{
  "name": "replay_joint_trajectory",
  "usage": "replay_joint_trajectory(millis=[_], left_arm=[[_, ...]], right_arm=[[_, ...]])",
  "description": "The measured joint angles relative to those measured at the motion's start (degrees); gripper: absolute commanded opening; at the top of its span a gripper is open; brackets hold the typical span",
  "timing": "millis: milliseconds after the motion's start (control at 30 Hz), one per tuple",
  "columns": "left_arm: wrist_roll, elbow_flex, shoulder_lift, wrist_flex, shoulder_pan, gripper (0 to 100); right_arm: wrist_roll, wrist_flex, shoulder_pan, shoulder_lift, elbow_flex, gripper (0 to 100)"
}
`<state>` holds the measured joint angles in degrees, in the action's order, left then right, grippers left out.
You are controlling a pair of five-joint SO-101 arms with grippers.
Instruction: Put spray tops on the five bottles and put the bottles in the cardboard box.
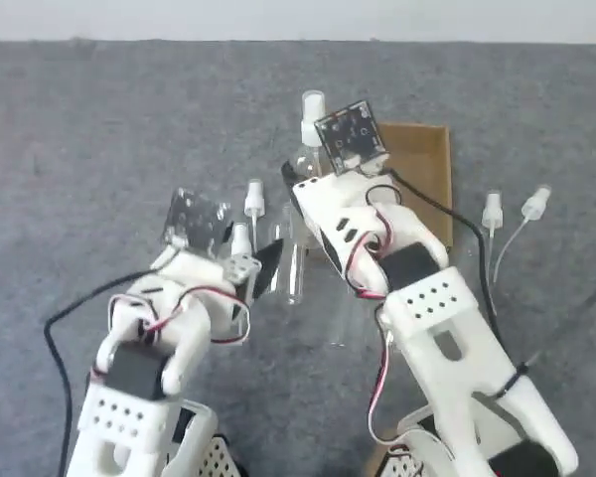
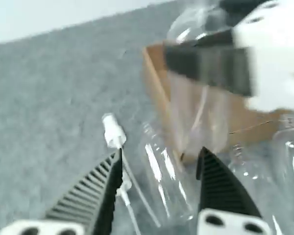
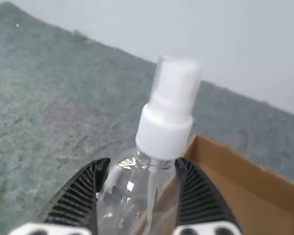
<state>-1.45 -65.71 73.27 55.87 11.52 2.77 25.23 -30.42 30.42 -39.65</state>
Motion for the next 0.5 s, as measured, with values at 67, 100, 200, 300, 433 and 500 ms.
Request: replay_joint_trajectory(millis=[67, 100, 200, 300, 433, 500], left_arm=[[0.70, -2.11, 3.08, -1.41, 1.05, 23], [0.79, -3.25, 3.96, -2.37, 1.41, 23], [0.79, -5.80, 4.84, -5.27, 1.76, 23], [0.79, -6.24, 5.01, -6.33, 1.93, 23], [0.79, -6.24, 5.10, -6.33, 2.02, 23], [0.79, -6.24, 5.10, -6.33, 2.02, 23]], right_arm=[[-0.26, 2.64, -1.85, 0.00, 0.62, 0.6], [-0.35, 4.31, -2.55, 0.00, 1.32, 0.6], [-0.35, 9.32, -3.34, 1.67, 2.64, 0.6], [-0.35, 13.01, -3.60, 4.40, 3.16, 0.6], [-0.35, 15.47, -3.60, 5.71, 3.16, 0.6], [-0.35, 15.56, -3.60, 5.71, 3.16, 0.6]])
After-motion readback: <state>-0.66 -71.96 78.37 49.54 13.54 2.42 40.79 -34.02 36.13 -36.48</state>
